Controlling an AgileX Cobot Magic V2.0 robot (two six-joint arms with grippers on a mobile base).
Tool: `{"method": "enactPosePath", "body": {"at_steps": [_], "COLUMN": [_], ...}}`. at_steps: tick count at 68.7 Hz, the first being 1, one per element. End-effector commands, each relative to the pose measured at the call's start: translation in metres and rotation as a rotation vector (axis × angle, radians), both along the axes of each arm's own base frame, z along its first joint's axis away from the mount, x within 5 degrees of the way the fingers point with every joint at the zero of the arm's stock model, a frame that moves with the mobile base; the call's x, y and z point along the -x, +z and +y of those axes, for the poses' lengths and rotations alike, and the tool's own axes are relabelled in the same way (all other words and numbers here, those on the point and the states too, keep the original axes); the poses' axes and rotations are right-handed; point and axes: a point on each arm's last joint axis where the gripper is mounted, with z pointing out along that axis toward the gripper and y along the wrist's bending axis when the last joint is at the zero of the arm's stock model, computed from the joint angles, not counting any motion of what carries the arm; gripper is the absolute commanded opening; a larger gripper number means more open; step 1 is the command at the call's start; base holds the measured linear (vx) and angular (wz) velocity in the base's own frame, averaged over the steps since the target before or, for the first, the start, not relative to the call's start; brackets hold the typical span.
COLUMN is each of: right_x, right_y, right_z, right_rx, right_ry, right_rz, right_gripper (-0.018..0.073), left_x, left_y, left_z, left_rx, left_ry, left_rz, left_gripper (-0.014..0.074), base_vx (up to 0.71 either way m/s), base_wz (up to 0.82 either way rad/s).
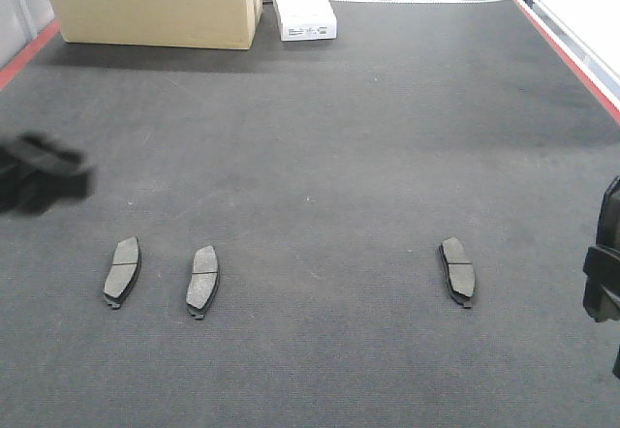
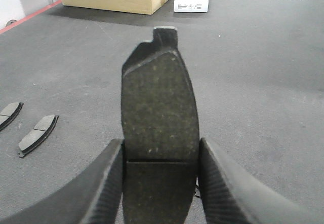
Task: Move and align brake pads A on conveyor
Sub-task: 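Open the left gripper to release the pad and lift away, then swing the right gripper with its brake pad over the belt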
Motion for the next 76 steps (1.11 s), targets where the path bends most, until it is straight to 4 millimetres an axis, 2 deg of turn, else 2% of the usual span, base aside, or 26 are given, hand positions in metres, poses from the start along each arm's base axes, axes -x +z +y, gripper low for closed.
{"method": "enactPosePath", "body": {"at_steps": [1,18,31,45,76], "right_x": [-0.001,-0.001,-0.001,-0.001,-0.004], "right_y": [0.018,0.018,0.018,0.018,0.018], "right_z": [0.002,0.002,0.002,0.002,0.005], "right_rx": [-0.025,-0.025,-0.025,-0.024,-0.067], "right_ry": [0.025,0.025,0.025,0.025,0.027], "right_rz": [-0.119,-0.119,-0.119,-0.120,-0.085], "right_gripper": [-0.0007,-0.0007,-0.0007,-0.0007,-0.0006], "left_x": [0.025,0.096,0.131,0.142,0.142], "left_y": [0.009,-0.016,-0.043,-0.062,-0.064], "left_z": [0.009,0.033,0.048,0.053,0.053], "left_rx": [0.031,0.105,0.146,0.144,0.140], "left_ry": [-0.051,-0.136,-0.145,-0.145,-0.144], "left_rz": [-0.145,-0.347,-0.435,-0.450,-0.442], "left_gripper": [0.0397,0.0397,0.0397,0.0397,0.0397], "base_vx": [0.00,0.00,0.00,0.00,0.00], "base_wz": [0.00,0.00,0.00,0.00,0.00]}}
